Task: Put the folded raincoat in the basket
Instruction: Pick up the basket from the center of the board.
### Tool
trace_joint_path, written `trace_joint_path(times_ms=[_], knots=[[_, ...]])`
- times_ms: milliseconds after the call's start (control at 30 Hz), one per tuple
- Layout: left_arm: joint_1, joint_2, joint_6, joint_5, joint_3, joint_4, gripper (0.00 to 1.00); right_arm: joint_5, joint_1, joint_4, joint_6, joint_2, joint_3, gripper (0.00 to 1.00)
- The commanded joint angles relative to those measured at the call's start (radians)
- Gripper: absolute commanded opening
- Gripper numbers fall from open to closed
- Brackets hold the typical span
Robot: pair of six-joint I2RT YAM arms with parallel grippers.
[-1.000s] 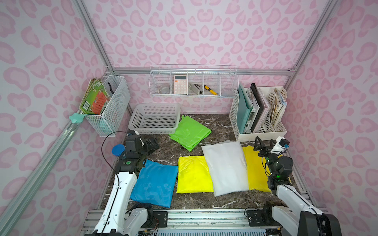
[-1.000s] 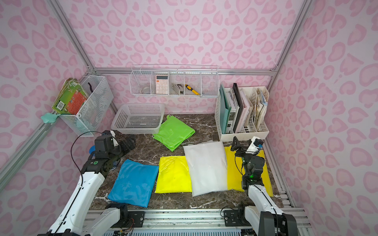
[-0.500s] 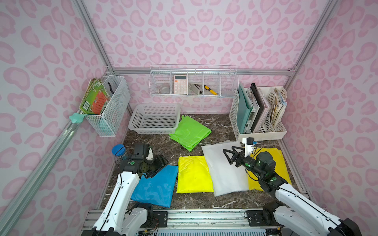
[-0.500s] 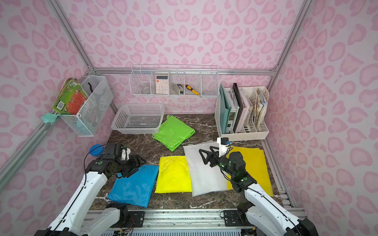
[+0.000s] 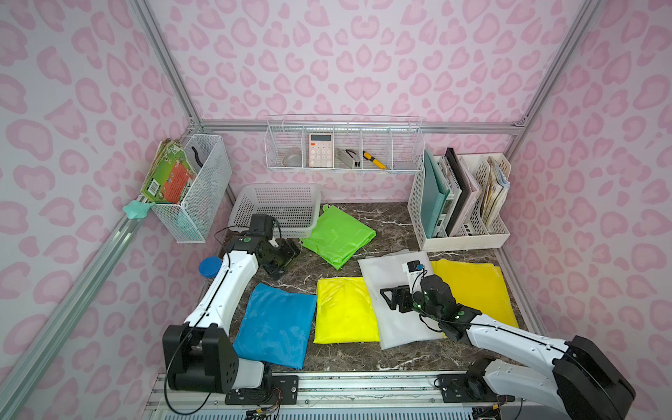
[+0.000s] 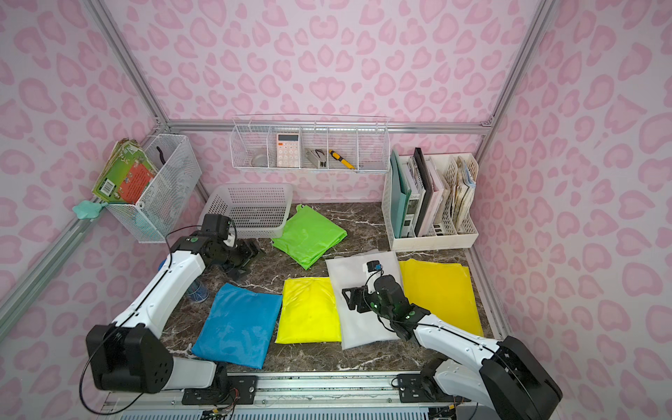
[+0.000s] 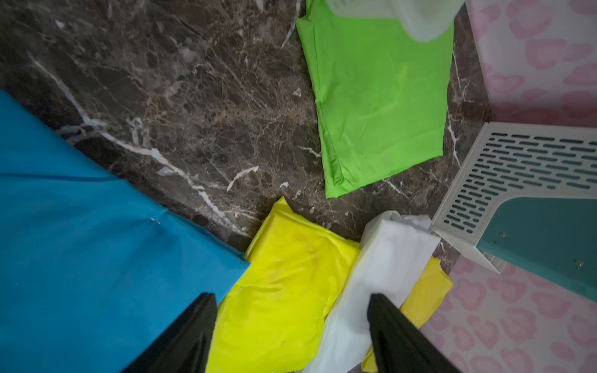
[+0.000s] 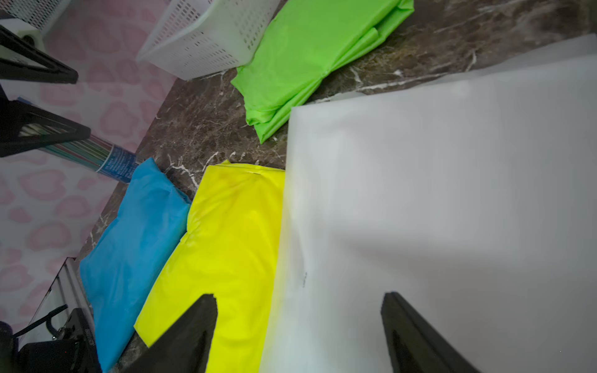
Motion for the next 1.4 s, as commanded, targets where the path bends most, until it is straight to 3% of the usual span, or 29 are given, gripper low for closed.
trace_joint_path(times_ms=[0, 333, 633, 733, 933, 1100, 1233, 1367], knots=[[0.012, 0.11, -0.106, -0.073, 0.113, 0.015, 0.78, -0.028, -0.004, 0.039, 0.024, -0.006, -0.004, 0.81], [0.059, 0.472, -0.257, -0.202, 0.512, -0.017, 0.74, -0.067, -0.033, 0.092, 0.033, -0.015, -0.043, 0.81], [0.061, 0.636, -0.282, -0.264, 0.652, -0.112, 0.74, -0.083, -0.046, 0.111, 0.041, -0.021, -0.057, 0.81], [0.064, 0.676, -0.271, -0.25, 0.675, -0.106, 0.57, -0.087, -0.049, 0.108, 0.041, -0.022, -0.059, 0.81], [0.063, 0.714, -0.262, -0.247, 0.69, -0.115, 0.51, -0.104, -0.062, 0.124, 0.046, -0.027, -0.07, 0.81], [0.062, 0.699, -0.235, -0.225, 0.668, -0.108, 0.25, -0.104, -0.064, 0.134, 0.053, -0.029, -0.079, 0.81], [0.061, 0.664, -0.201, -0.204, 0.651, -0.108, 0.11, -0.109, -0.067, 0.136, 0.053, -0.019, -0.075, 0.81], [0.056, 0.619, -0.164, -0.166, 0.614, -0.11, 0.06, -0.112, -0.071, 0.136, 0.057, -0.013, -0.074, 0.81]])
